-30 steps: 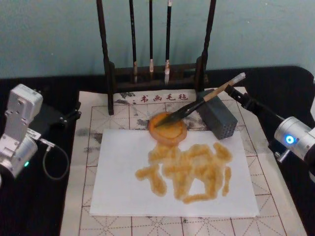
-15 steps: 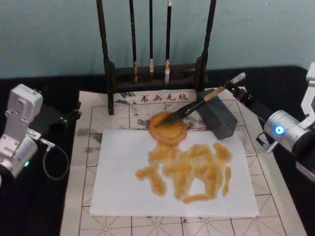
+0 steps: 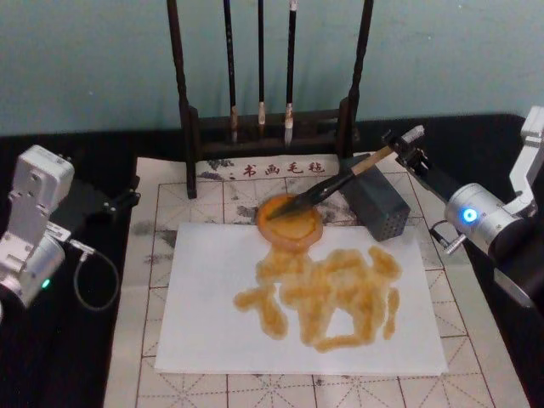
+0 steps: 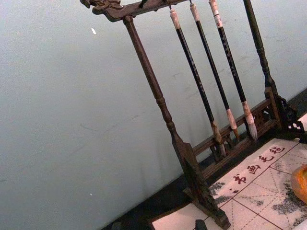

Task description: Pick up the brush from the inkstone, write on the paper, then place the brush back to its original position.

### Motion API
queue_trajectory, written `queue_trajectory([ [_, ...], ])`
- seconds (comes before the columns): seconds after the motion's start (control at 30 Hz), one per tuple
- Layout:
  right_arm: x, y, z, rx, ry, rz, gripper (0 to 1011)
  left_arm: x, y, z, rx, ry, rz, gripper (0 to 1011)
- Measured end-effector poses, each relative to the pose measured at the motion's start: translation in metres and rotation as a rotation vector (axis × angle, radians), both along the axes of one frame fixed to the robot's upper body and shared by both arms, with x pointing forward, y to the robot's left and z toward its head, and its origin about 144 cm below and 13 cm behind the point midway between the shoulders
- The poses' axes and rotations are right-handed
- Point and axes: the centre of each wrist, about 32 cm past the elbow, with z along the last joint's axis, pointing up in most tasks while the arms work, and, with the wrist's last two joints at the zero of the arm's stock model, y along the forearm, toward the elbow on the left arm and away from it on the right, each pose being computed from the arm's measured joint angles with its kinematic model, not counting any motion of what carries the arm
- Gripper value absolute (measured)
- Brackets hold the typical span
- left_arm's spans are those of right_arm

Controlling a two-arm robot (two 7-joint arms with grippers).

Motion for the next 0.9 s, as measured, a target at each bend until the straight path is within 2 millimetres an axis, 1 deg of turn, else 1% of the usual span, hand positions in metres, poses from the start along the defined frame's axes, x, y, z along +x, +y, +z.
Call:
queue_trajectory([
  [0.9,0.009,0.011,-0.002,0.008,0.018,-0.003,1002,0.0,0.0,0.0,0.0,0.0,0.0,1001],
])
